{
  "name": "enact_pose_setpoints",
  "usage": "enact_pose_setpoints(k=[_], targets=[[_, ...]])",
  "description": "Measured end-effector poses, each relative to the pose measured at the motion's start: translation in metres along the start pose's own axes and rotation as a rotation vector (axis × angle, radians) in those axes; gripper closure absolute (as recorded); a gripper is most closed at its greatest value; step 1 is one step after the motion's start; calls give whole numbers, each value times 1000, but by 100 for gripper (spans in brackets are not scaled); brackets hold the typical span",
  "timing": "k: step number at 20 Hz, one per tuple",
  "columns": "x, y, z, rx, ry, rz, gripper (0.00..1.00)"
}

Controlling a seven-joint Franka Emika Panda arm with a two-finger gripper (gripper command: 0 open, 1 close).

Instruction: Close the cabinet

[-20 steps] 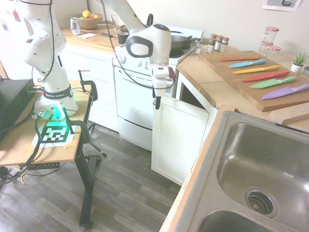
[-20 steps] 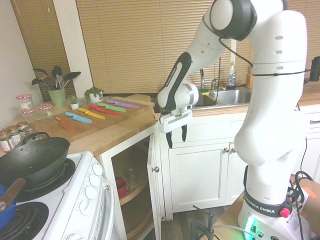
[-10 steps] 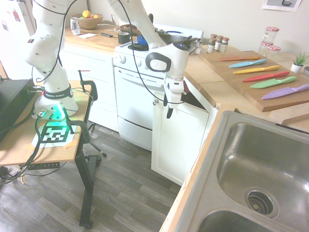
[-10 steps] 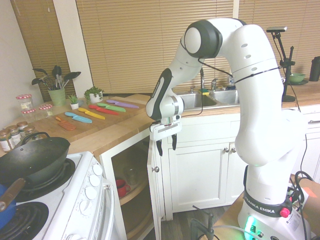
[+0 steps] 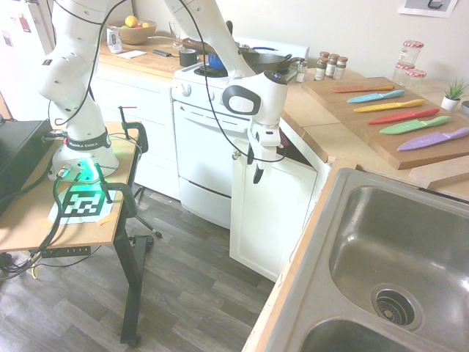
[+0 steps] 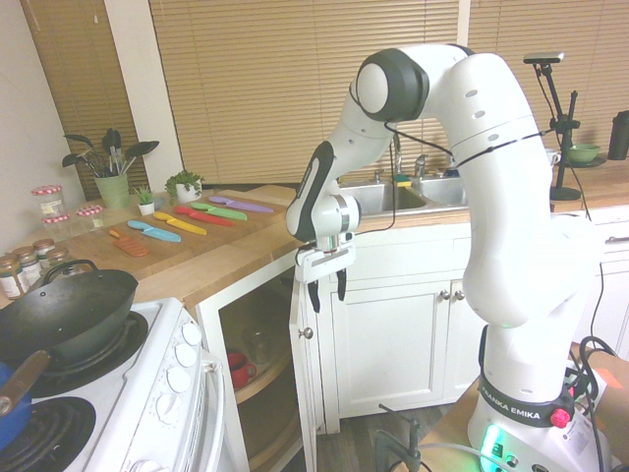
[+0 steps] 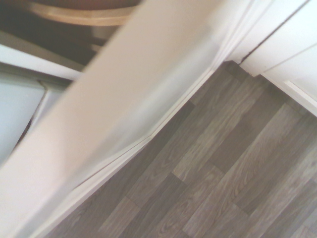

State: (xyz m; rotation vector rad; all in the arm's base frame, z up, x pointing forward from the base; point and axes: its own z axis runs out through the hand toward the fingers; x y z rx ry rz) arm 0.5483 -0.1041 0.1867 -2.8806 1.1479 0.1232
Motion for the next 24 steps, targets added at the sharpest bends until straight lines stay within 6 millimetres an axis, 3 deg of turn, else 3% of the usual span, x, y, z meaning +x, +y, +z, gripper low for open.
enact_pose_setpoints(k=[5,24], targets=[[-9,-6,0,0,12,-34,100],[-9,-3,0,3,12,-49,100]])
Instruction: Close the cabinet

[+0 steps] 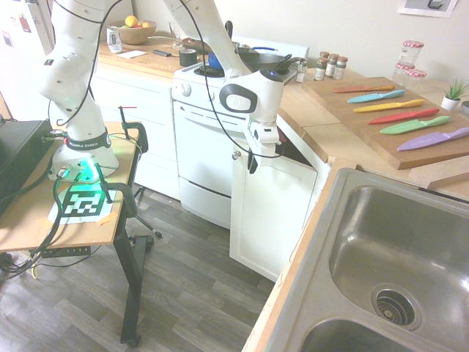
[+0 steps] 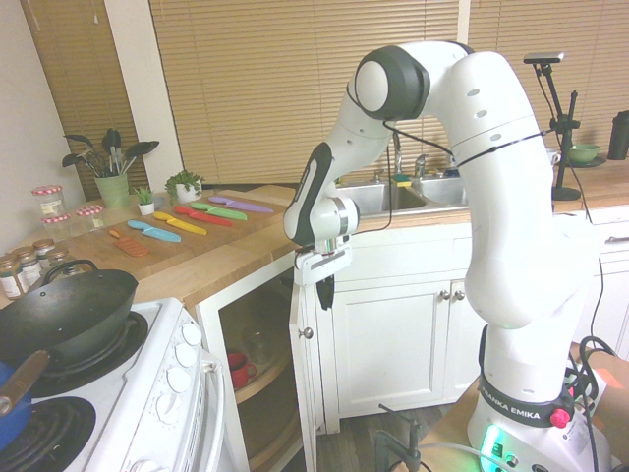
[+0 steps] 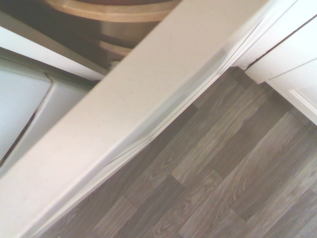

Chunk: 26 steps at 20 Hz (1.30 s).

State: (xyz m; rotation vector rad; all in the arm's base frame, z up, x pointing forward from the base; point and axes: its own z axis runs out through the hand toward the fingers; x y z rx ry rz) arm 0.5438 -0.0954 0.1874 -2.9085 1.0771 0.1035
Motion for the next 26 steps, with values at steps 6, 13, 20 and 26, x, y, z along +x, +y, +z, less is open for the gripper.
enact_pose_setpoints(k=[6,13,20,26], targets=[[-12,-28,-3,11,3,-42,100],[-38,-113,-27,23,-6,-62,100],[-36,-202,-60,26,-13,-55,100],[-32,-143,-52,5,-3,1,100]])
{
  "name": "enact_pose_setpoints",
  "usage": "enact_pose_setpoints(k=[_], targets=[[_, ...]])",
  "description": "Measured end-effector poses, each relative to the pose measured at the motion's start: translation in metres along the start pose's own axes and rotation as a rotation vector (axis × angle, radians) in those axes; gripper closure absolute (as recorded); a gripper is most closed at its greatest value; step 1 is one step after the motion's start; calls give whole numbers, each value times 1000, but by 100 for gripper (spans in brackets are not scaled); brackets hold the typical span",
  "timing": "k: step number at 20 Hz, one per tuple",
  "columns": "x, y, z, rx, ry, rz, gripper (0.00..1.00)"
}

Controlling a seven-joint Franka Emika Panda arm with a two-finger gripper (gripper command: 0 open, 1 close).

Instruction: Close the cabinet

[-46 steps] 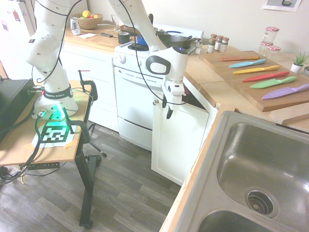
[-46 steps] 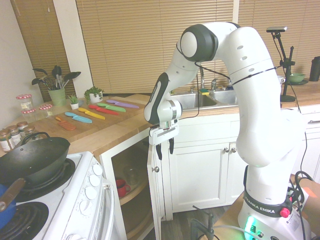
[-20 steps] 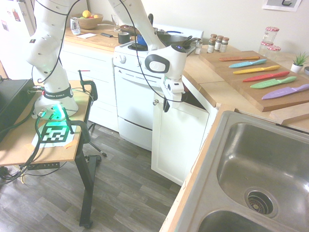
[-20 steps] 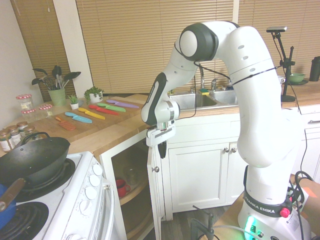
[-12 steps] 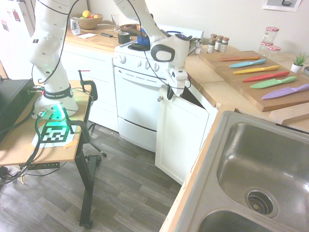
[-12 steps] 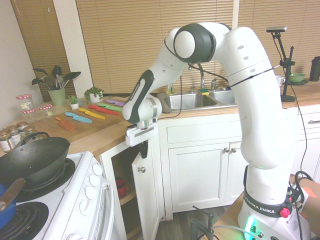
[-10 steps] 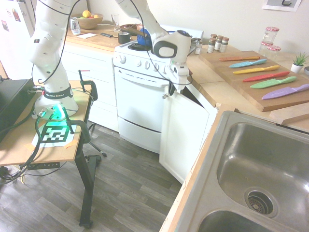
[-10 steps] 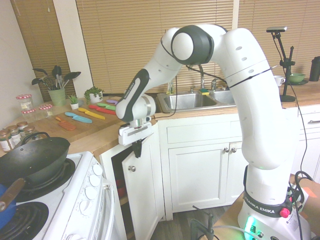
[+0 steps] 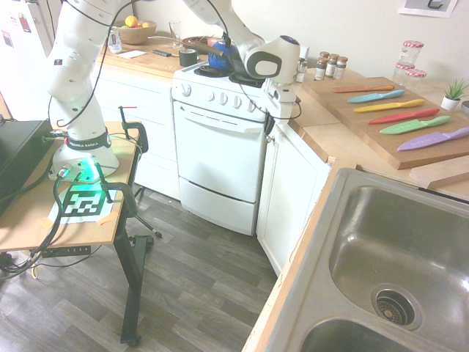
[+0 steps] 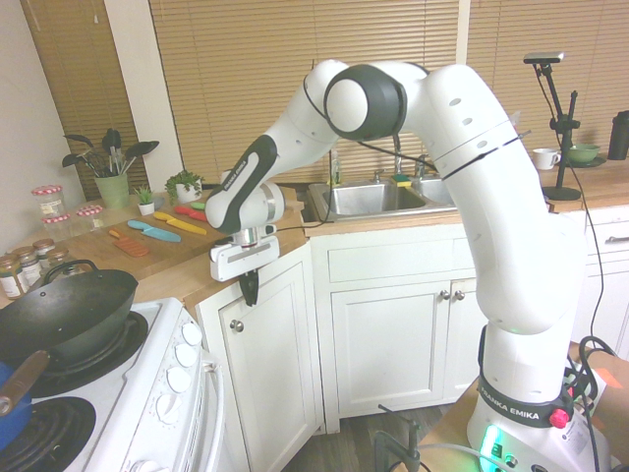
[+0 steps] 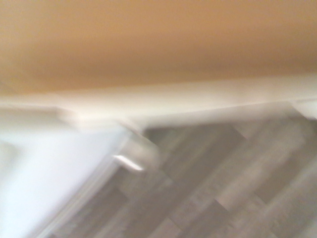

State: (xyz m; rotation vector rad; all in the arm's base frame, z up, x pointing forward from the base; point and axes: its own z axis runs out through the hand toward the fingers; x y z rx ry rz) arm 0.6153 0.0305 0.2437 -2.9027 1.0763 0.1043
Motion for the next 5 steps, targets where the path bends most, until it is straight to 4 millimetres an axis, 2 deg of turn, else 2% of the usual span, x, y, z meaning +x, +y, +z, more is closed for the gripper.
enact_pose_setpoints(k=[2,5], targets=[[11,48,0,12,5,33,100],[27,137,8,54,25,80,100]])
